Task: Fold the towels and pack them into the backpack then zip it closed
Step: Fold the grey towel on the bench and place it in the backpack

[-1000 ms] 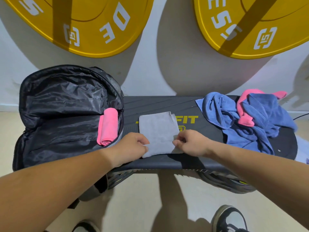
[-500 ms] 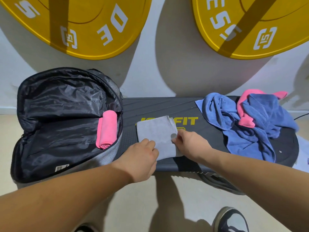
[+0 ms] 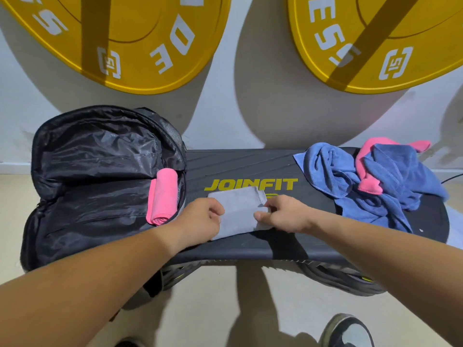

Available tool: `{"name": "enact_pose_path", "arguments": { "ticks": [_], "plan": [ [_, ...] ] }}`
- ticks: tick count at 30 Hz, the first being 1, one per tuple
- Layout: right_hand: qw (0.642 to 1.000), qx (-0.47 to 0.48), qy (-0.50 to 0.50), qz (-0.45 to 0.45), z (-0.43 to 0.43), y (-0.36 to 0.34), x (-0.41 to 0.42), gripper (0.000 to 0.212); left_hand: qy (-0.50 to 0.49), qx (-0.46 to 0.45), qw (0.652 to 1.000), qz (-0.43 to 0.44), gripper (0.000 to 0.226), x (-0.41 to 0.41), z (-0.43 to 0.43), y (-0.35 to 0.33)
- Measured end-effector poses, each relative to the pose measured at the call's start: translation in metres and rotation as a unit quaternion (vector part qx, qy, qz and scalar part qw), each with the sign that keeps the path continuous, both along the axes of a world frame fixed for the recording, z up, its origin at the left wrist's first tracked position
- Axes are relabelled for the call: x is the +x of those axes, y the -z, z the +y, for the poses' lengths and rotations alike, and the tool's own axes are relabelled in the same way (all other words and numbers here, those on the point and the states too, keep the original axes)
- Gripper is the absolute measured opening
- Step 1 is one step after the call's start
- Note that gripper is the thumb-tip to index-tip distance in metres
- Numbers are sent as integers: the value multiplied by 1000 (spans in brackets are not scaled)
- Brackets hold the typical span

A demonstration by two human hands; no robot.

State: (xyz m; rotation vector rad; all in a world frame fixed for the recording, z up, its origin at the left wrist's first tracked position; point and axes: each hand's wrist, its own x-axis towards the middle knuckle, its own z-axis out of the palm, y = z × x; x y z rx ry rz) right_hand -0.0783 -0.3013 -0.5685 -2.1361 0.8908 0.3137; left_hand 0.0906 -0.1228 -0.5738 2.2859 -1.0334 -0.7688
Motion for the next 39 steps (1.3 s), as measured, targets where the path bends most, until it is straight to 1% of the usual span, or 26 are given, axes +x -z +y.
{"name": "enact_pose_path", "arguments": {
  "ticks": [1,2,3,5,7,9,11,12,13,14,15,16,17,19,21,22,23,24,25,26,28,30,31,34,37,39],
  "plan": [
    [999,34,24,5,0,-3,1,42,-24,-9,999,40,11,3,0,0],
    [998,52,44,14,2,-5,3,43,-29,-11,999,44,5,5,2,0],
    [996,64,61,21,3,-7,4,40,-11,-10,1000,5,6,7,3,-1],
    [992,87,93,24,5,-7,7,32,83,-7,986,-145,13,7,7,-4],
    [989,92,113,20,5,-6,10,28,218,-8,932,-291,17,-3,9,-15],
    [989,85,118,23,3,-4,12,29,312,40,874,-370,32,-18,8,-23],
    [992,53,109,29,0,-1,15,37,315,104,855,-399,36,-29,6,-23],
    [996,4,89,25,-1,1,16,39,306,118,854,-403,32,-30,6,-18],
    [996,-73,51,12,-3,2,17,39,293,121,862,-396,29,-29,5,-16],
    [988,-156,0,-12,-4,3,18,36,273,110,883,-366,29,-23,5,-11],
    [975,-213,-49,-48,-4,3,18,32,245,90,912,-317,29,-16,4,-8],
    [964,-236,-93,-82,-4,0,19,29,209,71,941,-258,29,-7,2,-7],
    [960,-231,-126,-95,-3,-4,19,31,169,58,964,-198,27,1,0,-8],
    [970,-178,-146,-72,-6,-8,19,42,86,50,993,-62,22,12,-1,-10],
    [980,-136,-143,-33,-11,-7,19,46,2,37,993,110,17,14,-1,-9],
    [984,-113,-134,-24,-12,-6,19,44,-28,46,985,166,17,13,-1,-9],
    [989,-87,-114,-28,-12,-4,20,40,-43,57,980,188,16,11,-2,-10],
    [993,-68,-85,-37,-11,-2,21,36,-43,60,982,174,15,12,-3,-9],
    [995,-63,-55,-46,-9,0,24,34,-20,58,991,116,13,12,-4,-10],
    [996,-69,-32,-48,-6,1,27,35,26,56,998,25,11,14,-6,-11],
    [996,-83,-4,-34,-1,3,34,39,140,47,977,-151,9,12,-7,-18],
    [996,-89,10,-17,2,6,40,40,212,52,950,-224,8,4,-8,-24],
    [995,-93,17,-11,3,5,42,40,228,71,943,-233,11,-2,-9,-25],
    [992,-117,43,20,5,1,48,47,230,126,945,-197,48,-7,-9,-18],
    [985,-129,77,81,7,-7,48,58,205,112,957,-173,46,-2,-17,-11],
    [987,-73,113,85,7,-12,49,64,172,99,972,-129,40,2,-22,-10]
  ]
}}
